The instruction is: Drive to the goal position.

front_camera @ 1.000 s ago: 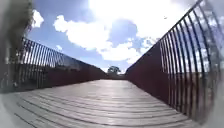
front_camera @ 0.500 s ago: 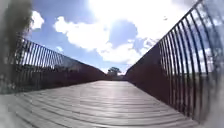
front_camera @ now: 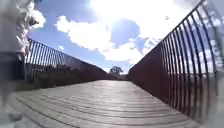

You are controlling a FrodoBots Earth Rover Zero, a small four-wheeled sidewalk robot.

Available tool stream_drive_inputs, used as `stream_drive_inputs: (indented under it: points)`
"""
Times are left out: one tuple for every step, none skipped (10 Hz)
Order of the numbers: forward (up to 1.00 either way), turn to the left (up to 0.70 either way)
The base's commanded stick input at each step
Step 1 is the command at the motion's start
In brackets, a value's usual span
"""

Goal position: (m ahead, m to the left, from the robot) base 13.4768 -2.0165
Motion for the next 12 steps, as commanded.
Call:
stream_drive_inputs:
  points:
    - [0.85, 0.0]
    - [0.85, 0.0]
    - [0.85, 0.0]
    - [0.85, 0.0]
    - [0.85, 0.0]
    - [0.85, 0.0]
    - [0.85, 0.0]
    - [0.85, 0.0]
    - [0.85, 0.0]
    - [0.85, 0.0]
    - [0.85, 0.0]
    - [0.0, 0.0]
